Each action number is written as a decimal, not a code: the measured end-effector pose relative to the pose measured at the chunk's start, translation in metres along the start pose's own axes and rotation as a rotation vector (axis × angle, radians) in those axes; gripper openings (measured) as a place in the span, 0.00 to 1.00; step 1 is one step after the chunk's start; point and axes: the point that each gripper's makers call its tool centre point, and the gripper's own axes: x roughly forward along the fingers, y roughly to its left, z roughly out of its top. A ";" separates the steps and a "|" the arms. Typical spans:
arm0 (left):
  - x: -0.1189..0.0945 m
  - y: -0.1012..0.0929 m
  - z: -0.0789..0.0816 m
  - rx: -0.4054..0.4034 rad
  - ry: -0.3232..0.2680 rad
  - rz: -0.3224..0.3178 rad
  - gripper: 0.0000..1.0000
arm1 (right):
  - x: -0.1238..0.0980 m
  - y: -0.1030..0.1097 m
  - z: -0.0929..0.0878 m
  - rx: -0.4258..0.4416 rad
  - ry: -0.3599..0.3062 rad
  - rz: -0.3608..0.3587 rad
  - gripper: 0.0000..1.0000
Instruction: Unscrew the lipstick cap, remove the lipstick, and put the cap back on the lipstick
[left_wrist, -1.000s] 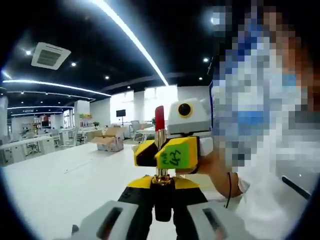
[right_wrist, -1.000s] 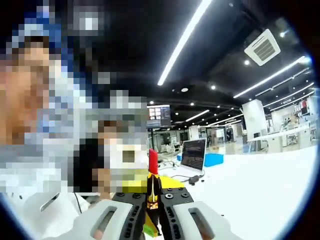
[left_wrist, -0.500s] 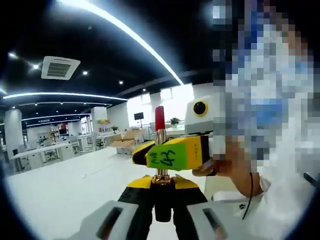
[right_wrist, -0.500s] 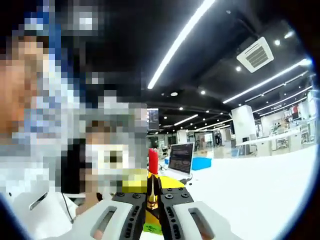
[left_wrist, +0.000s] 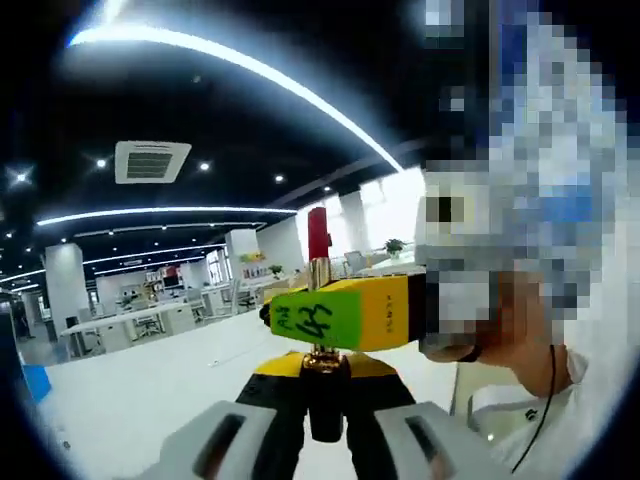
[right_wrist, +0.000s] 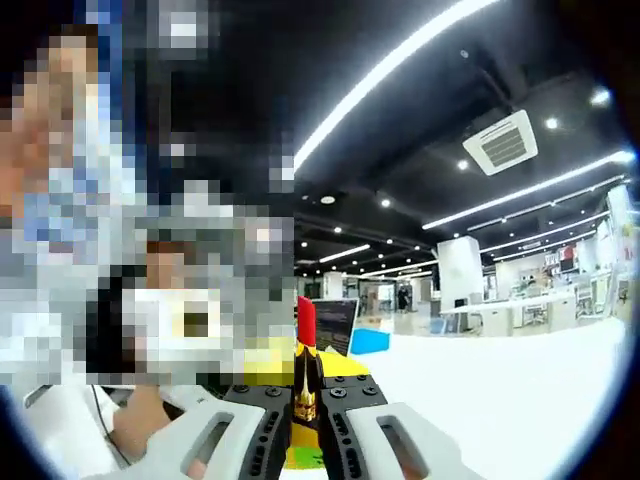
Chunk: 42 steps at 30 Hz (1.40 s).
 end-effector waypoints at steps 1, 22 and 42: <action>0.000 -0.001 0.000 0.006 0.000 0.005 0.15 | 0.000 0.000 0.000 -0.002 -0.001 -0.003 0.06; -0.011 -0.019 0.003 -0.175 0.011 -0.306 0.43 | -0.013 0.003 0.008 0.029 0.049 0.103 0.06; -0.035 -0.075 0.014 -0.464 -0.042 -0.785 0.34 | -0.022 0.044 0.011 0.189 0.077 0.368 0.06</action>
